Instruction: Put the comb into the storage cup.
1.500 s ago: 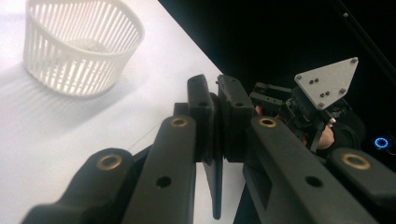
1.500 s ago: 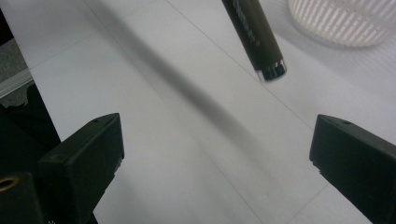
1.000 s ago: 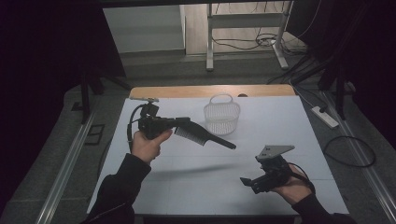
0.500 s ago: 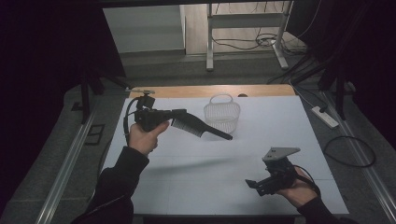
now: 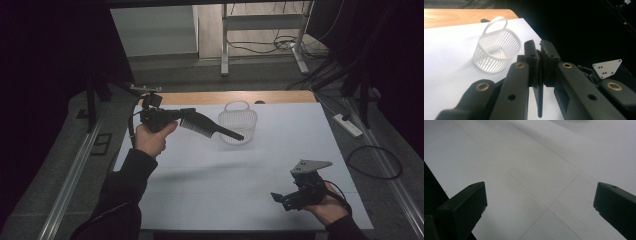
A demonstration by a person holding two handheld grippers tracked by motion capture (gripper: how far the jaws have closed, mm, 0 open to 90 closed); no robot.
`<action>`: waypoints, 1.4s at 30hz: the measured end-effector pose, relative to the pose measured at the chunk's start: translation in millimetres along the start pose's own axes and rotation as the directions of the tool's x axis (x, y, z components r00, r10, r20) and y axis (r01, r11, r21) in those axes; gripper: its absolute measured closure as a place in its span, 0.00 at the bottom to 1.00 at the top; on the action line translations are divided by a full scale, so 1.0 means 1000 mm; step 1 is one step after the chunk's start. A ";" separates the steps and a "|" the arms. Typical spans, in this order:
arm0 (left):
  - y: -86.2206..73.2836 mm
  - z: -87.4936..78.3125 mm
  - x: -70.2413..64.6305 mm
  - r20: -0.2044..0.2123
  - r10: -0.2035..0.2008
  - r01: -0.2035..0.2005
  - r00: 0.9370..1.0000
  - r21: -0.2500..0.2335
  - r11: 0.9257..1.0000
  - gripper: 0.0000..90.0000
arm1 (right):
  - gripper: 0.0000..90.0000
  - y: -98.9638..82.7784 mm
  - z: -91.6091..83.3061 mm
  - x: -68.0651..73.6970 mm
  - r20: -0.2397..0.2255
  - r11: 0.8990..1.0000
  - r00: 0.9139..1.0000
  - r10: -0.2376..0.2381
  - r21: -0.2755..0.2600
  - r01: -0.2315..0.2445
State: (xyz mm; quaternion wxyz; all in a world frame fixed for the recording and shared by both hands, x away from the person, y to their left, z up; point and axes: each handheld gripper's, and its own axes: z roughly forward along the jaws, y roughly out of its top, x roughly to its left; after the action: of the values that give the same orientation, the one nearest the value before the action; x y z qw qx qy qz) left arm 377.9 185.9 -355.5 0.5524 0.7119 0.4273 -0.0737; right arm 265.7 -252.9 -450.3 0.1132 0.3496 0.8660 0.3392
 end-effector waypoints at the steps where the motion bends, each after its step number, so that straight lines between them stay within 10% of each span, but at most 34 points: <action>1: 0.001 0.000 0.000 -0.001 0.001 -0.001 1.000 0.001 1.000 0.94 | 0.00 -0.001 -0.001 -0.001 0.003 1.000 1.000 0.002 0.000 -0.002; 42: 0.034 0.012 0.016 -0.084 -0.009 0.007 0.996 -0.026 1.000 0.94 | 0.00 -0.036 -0.040 -0.014 0.123 0.988 0.981 0.152 -0.014 -0.152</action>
State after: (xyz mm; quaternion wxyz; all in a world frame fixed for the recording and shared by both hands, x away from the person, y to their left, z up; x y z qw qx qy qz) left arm 415.3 183.1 -344.5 0.5429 0.7054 0.4539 -0.0404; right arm 239.1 -301.4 -445.6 0.1413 0.4349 0.8273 0.3263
